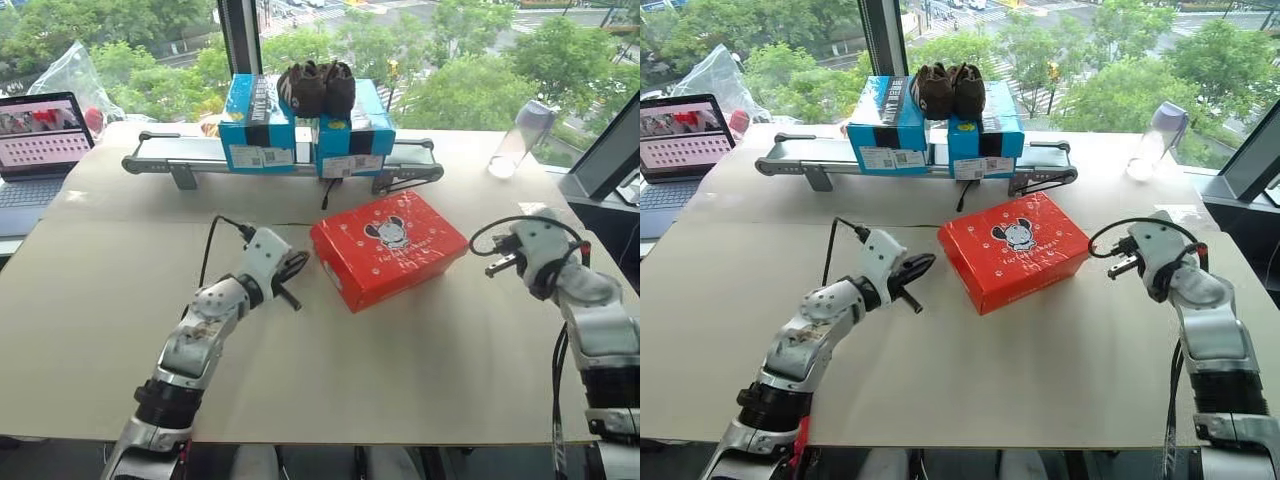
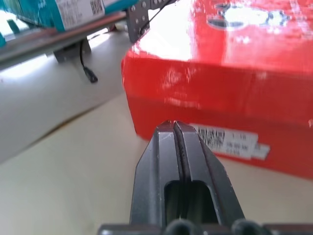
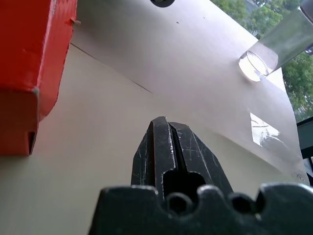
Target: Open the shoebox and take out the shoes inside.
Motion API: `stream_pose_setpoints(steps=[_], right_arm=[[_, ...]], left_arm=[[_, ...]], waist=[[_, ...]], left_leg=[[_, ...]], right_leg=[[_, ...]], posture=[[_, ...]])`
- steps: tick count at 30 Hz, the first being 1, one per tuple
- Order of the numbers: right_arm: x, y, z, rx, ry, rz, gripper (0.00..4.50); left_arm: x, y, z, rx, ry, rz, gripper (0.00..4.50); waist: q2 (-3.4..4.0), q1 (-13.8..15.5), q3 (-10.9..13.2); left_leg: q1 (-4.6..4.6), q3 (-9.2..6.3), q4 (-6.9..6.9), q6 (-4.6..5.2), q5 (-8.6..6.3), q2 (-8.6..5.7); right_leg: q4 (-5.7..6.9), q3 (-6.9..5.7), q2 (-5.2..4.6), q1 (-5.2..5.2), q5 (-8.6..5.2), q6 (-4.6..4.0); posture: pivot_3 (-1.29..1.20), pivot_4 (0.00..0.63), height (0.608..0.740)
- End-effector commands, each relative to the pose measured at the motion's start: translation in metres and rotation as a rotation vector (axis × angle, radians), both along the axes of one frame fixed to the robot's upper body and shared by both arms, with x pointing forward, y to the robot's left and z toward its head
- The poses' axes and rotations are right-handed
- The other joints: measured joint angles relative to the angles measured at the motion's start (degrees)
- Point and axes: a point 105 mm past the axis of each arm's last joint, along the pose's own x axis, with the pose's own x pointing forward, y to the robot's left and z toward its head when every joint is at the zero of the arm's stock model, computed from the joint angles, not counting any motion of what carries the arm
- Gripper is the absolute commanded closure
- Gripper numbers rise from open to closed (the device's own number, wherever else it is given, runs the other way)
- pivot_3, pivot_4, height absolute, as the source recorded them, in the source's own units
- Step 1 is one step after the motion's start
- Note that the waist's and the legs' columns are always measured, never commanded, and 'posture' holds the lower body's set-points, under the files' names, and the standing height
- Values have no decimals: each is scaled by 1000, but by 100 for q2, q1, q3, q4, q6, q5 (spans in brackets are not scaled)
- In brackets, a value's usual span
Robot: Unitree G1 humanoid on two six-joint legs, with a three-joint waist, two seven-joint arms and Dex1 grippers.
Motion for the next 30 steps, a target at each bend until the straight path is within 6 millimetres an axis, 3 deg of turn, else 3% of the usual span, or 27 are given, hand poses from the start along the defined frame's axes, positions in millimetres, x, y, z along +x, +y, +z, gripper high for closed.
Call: stream_pose_setpoints(steps=[1, 8, 16, 19, 22, 26, 30], right_arm=[[13, 22, 10, -4, -38, 86, 4403], [34, 63, -8, 56, 38, 258, 4403], [29, 98, -10, 178, 68, 426, 4403], [23, 111, -9, 196, 73, 482, 4403], [11, 138, -4, 247, 73, 587, 4403], [-4, 161, -2, 285, 100, 675, 4403], [-18, 184, 8, 339, 127, 760, 4403]], left_arm=[[0, -15, 6, 15, -39, -31, 4451], [3, -20, -8, 103, -36, -53, 4451], [1, -6, -17, 139, -33, -2, 4451], [-1, 7, -14, 146, -32, 27, 4451], [-9, 41, -6, 160, -7, 83, 4451], [-34, 81, -9, 208, 92, 107, 4451], [-58, 104, -16, 219, 191, 97, 4451]], waist=[[0, -12, 0], [0, -54, 0], [2, -153, -1], [2, -184, -1], [2, -236, -1], [3, -279, 0], [5, -249, 1]], left_leg=[[-1, -1, 0, 0, 0, 0], [-5, -4, 1, 2, -1, -3], [1, -6, 1, 2, -1, -3], [4, -6, 0, 2, -1, -3], [3, -6, -1, 2, -1, -3], [0, -8, -12, 2, -1, -2], [0, -8, -19, 2, -1, -2]], right_leg=[[0, -1, 0, -1, 0, 0], [0, -1, 0, -1, 0, 1], [7, -1, 0, -1, 0, 0], [14, 0, 0, -3, 0, -1], [16, 1, 0, -7, 0, -1], [18, 1, 0, -14, -1, -2], [16, -1, 0, -15, -4, -5]], posture=[[0, 150, 740], [0, 150, 740], [0, 150, 740], [0, 150, 740], [0, 150, 740], [0, 150, 740], [0, 150, 740]])
